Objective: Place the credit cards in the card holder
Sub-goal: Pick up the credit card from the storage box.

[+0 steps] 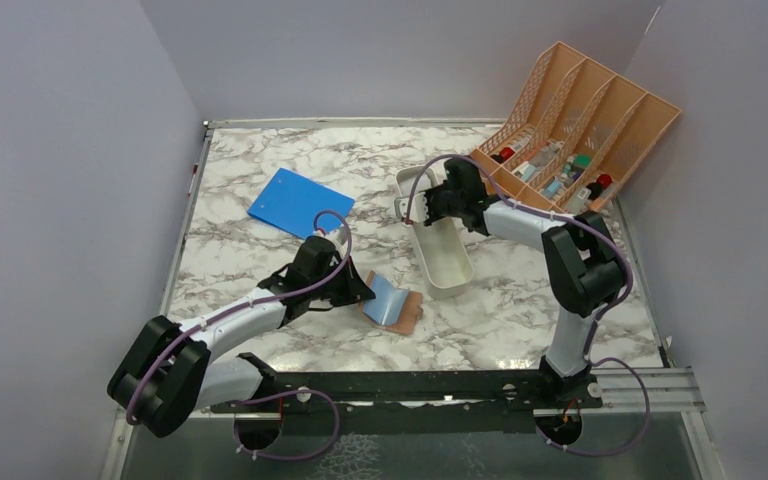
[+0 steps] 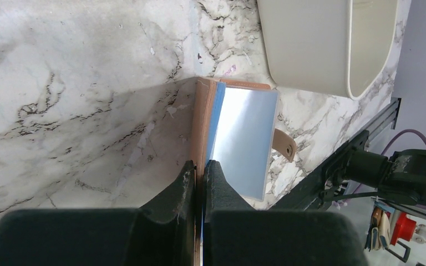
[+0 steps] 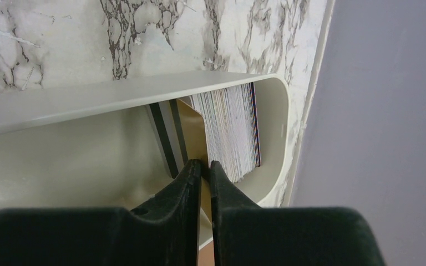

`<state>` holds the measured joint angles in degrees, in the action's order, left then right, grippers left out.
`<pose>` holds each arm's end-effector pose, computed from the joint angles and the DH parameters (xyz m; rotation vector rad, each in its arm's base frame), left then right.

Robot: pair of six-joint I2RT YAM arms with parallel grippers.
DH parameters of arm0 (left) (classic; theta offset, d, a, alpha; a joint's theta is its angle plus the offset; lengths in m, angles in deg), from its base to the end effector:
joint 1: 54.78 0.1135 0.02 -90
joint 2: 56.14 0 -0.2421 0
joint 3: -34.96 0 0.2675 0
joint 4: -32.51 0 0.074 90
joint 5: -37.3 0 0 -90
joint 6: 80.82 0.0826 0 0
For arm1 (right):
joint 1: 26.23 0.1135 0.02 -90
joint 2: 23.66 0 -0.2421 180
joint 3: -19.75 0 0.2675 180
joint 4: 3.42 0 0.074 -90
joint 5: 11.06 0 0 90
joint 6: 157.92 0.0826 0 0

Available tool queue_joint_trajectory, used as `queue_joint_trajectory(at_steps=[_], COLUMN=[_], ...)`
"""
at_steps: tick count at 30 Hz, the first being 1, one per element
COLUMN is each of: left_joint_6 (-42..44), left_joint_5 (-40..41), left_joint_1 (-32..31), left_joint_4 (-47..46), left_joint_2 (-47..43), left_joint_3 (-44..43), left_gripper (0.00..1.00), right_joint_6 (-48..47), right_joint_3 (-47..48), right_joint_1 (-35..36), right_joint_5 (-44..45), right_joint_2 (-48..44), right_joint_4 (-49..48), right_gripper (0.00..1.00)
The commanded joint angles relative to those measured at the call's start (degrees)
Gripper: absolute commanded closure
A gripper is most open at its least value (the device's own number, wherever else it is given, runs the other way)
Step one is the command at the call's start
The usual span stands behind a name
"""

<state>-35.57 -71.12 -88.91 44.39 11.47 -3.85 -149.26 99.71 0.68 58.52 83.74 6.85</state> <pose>0.2153 -0.1774 0.1092 -0.0456 2.4801 -1.0312 0.3879 0.2292 0.1286 -1.8761 1.1194 -0.1400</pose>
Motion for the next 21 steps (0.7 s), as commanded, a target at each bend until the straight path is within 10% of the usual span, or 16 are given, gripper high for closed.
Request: queue_joint_trajectory(at_steps=[1,21], left_joint_6=[0.85,-6.66], left_joint_5=[0.29,-1.65], left_joint_1=[0.04,-0.42], left_joint_4=[-0.94,-8.42], left_joint_2=[0.25,-1.13], left_joint_3=[-0.41,2.77], left_gripper=[0.94,0.94], right_joint_6=[0.39,15.74], right_joint_3=[-0.8,-6.51], right_joint_1=[-0.31,-0.2], right_joint_5=[0.3,-3.66], right_joint_2=[-3.51,-17.46], right_joint_4=[-1.51,4.49], right_gripper=[0.87,0.99])
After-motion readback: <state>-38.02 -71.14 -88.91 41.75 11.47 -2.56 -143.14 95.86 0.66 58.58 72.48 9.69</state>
